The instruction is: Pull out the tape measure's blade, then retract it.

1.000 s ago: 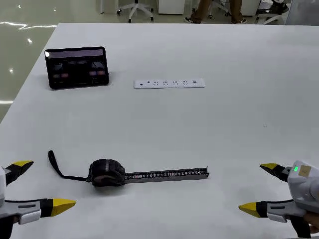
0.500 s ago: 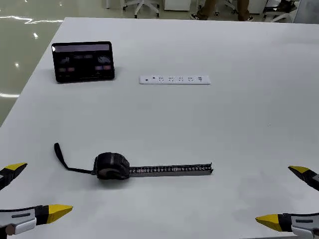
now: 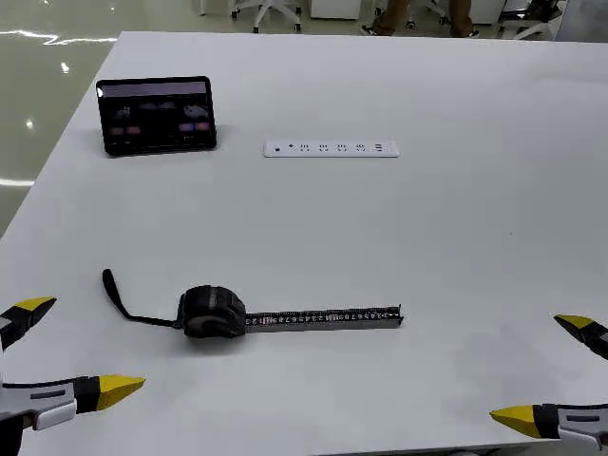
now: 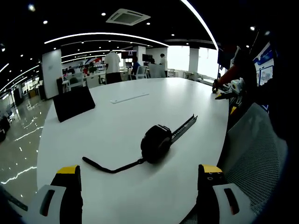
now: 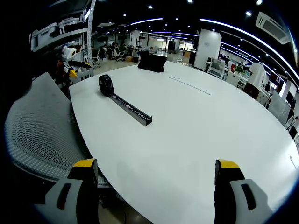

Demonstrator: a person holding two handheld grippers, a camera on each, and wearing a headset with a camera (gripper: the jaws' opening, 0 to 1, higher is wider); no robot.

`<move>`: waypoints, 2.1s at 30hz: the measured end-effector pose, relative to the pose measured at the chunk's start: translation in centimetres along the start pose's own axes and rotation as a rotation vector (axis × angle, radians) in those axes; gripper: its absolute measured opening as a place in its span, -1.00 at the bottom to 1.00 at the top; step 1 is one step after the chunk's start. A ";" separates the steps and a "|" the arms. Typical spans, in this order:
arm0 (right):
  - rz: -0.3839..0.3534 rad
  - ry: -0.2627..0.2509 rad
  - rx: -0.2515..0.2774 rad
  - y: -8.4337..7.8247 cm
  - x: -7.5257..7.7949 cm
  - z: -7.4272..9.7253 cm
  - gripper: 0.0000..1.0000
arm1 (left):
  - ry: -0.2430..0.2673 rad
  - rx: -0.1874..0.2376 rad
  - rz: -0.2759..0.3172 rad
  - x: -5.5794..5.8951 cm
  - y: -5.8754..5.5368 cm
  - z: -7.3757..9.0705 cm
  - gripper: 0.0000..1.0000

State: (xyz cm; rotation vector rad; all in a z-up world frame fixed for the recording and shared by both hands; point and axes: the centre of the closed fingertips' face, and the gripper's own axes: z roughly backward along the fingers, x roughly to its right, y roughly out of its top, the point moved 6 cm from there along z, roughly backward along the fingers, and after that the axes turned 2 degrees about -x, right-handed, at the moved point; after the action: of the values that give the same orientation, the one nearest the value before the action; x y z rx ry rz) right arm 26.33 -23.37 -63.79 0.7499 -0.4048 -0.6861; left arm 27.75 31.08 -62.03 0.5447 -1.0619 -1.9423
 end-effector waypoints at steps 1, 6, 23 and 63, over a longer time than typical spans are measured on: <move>-0.002 -0.001 0.002 0.0 0.1 0.0 1.00 | -0.001 0.002 0.001 0.0 0.0 0.0 1.00; -0.005 -0.006 0.004 0.0 0.1 0.2 1.00 | -0.001 -0.006 0.006 0.1 -0.1 0.0 1.00; 0.017 0.007 -0.009 0.5 0.5 0.2 1.00 | 0.006 -0.002 0.012 0.4 0.8 -0.5 1.00; 0.212 0.163 -0.047 7.0 1.0 -5.9 1.00 | 0.382 0.072 0.232 5.1 4.3 -10.3 1.00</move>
State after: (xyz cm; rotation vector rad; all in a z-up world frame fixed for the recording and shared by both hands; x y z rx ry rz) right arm 33.31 -17.46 -62.57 0.7013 -0.3132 -0.4308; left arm 33.97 20.71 -63.99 0.7621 -0.9062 -1.5263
